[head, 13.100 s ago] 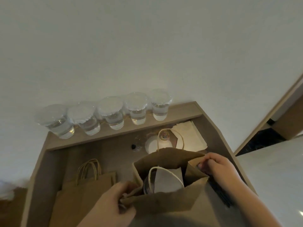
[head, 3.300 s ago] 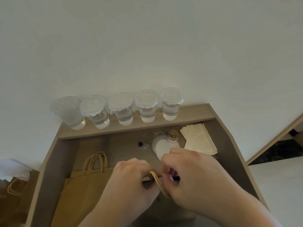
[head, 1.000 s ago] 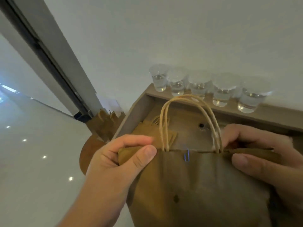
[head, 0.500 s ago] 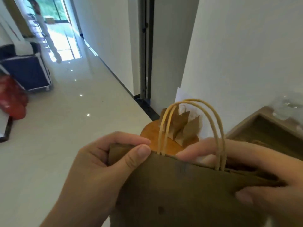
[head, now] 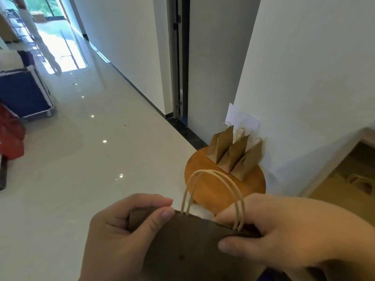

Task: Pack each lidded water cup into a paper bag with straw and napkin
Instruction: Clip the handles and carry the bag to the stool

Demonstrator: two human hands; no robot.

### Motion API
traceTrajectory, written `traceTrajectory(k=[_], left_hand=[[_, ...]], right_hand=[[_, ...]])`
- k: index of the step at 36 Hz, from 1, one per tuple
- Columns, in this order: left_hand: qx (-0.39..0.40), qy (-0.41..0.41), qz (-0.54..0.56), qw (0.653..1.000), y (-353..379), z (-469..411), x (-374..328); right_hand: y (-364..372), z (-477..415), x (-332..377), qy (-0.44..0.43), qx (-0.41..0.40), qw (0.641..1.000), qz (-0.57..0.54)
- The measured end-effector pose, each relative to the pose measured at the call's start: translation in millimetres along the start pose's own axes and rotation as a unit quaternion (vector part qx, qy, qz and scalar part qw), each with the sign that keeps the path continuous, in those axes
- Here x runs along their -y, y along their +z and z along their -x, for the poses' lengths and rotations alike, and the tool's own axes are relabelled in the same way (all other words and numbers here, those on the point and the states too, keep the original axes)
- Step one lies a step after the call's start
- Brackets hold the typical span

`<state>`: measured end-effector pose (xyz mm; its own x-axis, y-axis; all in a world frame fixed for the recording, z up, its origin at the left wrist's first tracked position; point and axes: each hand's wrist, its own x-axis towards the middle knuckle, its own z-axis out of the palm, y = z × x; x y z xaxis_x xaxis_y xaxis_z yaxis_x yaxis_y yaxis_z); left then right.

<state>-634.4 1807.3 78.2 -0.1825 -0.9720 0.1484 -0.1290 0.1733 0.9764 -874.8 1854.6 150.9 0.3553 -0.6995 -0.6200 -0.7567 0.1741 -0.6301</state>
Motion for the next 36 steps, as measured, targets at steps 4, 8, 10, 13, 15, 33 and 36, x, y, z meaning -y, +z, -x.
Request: traceTrajectory(k=[4, 8, 10, 13, 15, 33, 36], left_hand=[[0.037, -0.008, -0.029, 0.999, 12.5, -47.1, 23.8], [0.087, 0.001, -0.057, 0.995, 34.3, -104.1, 45.5], [0.117, 0.002, -0.069, 0.991, 47.1, -133.2, 56.4], [0.147, -0.014, -0.089, 0.985, 66.8, -177.9, 72.3], [0.168, -0.024, -0.106, 0.980, 82.6, -207.3, 77.6], [0.340, -0.047, -0.172, 0.923, 219.0, -406.0, 145.3], [0.393, -0.092, -0.115, 0.908, 242.0, -435.6, 158.2]], right_hand=[[-19.3, -42.9, -20.5, 0.020, -0.005, 0.999, 0.028], [-46.9, -79.4, -50.8, 0.025, -0.009, 0.999, 0.019], [-64.5, -96.6, -65.2, 0.021, -0.015, 1.000, 0.012], [-90.8, -121.2, -84.1, 0.041, -0.017, 0.999, -0.002], [-106.6, -135.5, -97.2, 0.049, -0.026, 0.998, -0.023], [-177.7, -211.1, -264.8, 0.366, -0.286, 0.852, -0.242], [-175.5, -222.5, -306.0, 0.426, -0.315, 0.808, -0.256]])
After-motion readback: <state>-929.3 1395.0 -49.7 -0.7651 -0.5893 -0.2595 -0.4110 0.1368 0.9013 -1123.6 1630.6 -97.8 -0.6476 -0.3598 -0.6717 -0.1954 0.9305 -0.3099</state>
